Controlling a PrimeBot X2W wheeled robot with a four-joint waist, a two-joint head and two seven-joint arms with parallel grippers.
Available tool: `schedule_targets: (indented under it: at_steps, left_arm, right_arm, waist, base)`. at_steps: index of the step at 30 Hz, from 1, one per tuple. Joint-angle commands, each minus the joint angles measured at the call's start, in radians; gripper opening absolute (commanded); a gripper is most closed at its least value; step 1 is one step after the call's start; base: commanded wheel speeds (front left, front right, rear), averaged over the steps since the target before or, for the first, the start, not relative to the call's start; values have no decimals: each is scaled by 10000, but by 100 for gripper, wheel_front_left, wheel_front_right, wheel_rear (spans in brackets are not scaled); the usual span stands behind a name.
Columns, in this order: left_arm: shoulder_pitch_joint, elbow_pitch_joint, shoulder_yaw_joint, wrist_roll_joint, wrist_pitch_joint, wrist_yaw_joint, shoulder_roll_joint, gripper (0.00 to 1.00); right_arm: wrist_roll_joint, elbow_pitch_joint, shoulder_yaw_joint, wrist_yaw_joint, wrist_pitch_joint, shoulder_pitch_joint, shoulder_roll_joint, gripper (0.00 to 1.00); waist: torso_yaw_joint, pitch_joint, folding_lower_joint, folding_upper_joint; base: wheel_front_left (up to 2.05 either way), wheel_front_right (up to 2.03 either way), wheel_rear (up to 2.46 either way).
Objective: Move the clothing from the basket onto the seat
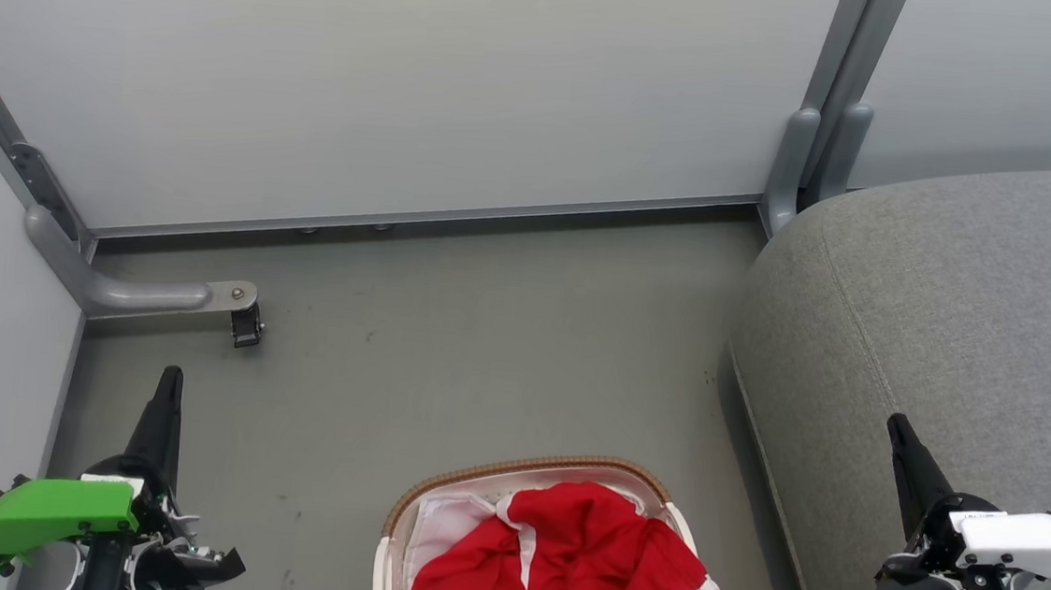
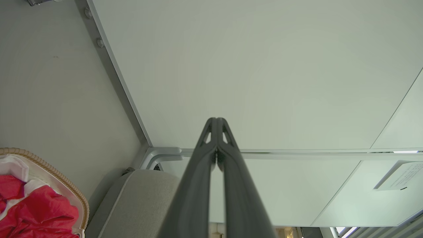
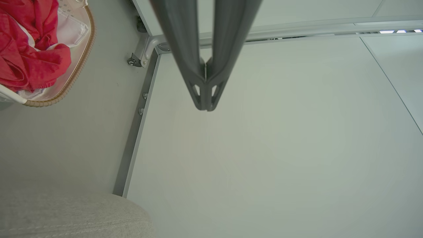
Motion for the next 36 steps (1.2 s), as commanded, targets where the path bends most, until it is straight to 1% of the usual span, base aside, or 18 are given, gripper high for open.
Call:
schedule_targets:
  at_steps: [1, 2, 6, 14, 20, 24, 31, 36]
  left_arm:
    - [-112, -12, 20, -32, 35, -64, 43, 0]
    - [9, 29, -6, 0, -4, 6, -4, 100]
    - [254, 384, -50, 0, -4, 17, -52, 100]
    - [324, 193, -390, 291, -412, 12, -43, 100]
    - [368, 11, -557, 756, -694, 8, -36, 100]
    - [371, -186, -570, 1318, -870, 5, -31, 100]
    - [431, -566, -549, 2664, -1170, 1, -23, 100]
    - [513, -755, -655, 3673, -1370, 115, -18, 100]
  right_arm:
    - [40, -39, -16, -3, 22, -74, -60, 0]
    - [-2, 31, 2, 0, -2, 13, 8, 100]
    - [-2, 357, 33, -4, -2, 286, 117, 100]
    - [-268, 269, 215, -3, -412, 355, 97, 100]
    - [-807, 200, 138, -3, -695, 364, 83, 100]
    - [-1333, 114, 34, -3, -872, 366, 74, 100]
    - [-2707, -235, -105, -3, -1171, 404, 59, 100]
    - [-3730, -472, -131, -3, -1374, 458, 49, 100]
  waist:
    - [0, 0, 0, 105]
    - [0, 0, 0, 0]
    - [0, 0, 0, 0]
    - [2, 14, 0, 7]
    - [9, 28, 0, 11]
    - [19, 39, 0, 15]
    - [30, 52, 0, 21]
    - [30, 57, 0, 25]
  base:
    - [0, 0, 0]
    - [0, 0, 0]
    - [0, 0, 0]
    - [0, 0, 0]
    - [0, 0, 0]
    - [0, 0, 0]
    - [0, 0, 0]
    - [0, 0, 0]
